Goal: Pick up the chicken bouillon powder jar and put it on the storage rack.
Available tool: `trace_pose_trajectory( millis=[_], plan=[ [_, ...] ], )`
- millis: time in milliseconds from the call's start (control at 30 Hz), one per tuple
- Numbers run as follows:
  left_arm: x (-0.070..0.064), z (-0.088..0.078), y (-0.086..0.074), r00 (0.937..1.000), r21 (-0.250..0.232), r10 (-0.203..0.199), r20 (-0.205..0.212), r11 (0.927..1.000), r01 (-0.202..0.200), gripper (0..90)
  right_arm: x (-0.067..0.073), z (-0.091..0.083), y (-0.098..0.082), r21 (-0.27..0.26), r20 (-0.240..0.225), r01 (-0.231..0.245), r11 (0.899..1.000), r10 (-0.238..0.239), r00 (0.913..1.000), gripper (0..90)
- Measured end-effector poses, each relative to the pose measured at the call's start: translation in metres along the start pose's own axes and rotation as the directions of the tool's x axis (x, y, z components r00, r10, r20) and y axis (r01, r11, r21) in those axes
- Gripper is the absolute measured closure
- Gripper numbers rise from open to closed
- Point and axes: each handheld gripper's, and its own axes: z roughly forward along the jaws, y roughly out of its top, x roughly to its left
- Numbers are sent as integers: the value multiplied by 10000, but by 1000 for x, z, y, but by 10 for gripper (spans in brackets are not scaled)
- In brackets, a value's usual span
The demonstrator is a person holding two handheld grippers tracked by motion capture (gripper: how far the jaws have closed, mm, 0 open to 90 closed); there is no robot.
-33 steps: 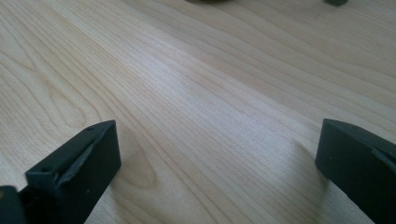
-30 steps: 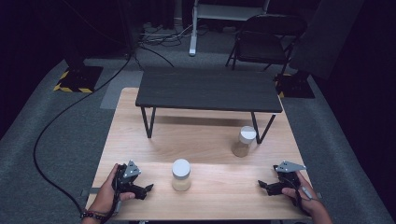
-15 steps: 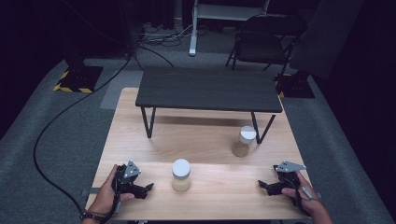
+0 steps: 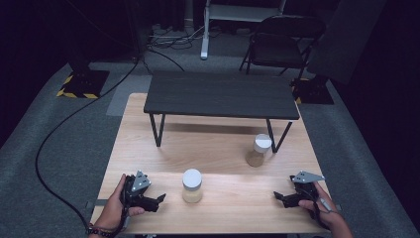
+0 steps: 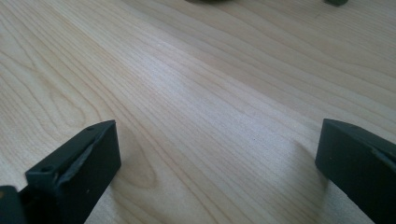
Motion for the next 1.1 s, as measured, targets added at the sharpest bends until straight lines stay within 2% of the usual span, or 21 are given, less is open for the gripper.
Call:
trace_pose_trajectory(
  millis=[400,700,800,1033,1100],
  plan=[
    [-13,-11,7,9991,-589,373,218,9976,-360,20,0,0,0,3,-2,2,10000,-2,10000,0],
    [-19,-15,9,9985,-1160,308,443,9929,-255,20,0,0,0,4,-1,2,10000,-2,10000,0],
    [-24,-14,11,9989,-1219,280,376,9923,-233,21,0,0,0,3,-2,2,10000,-2,10000,0],
    [-27,-12,13,9975,-1409,402,588,9895,-316,22,0,0,0,3,-2,1,10000,-1,10000,0],
    [-27,-11,13,9969,-1496,334,710,9885,-225,22,0,0,0,3,-2,1,10000,-1,10000,0]
  ],
)
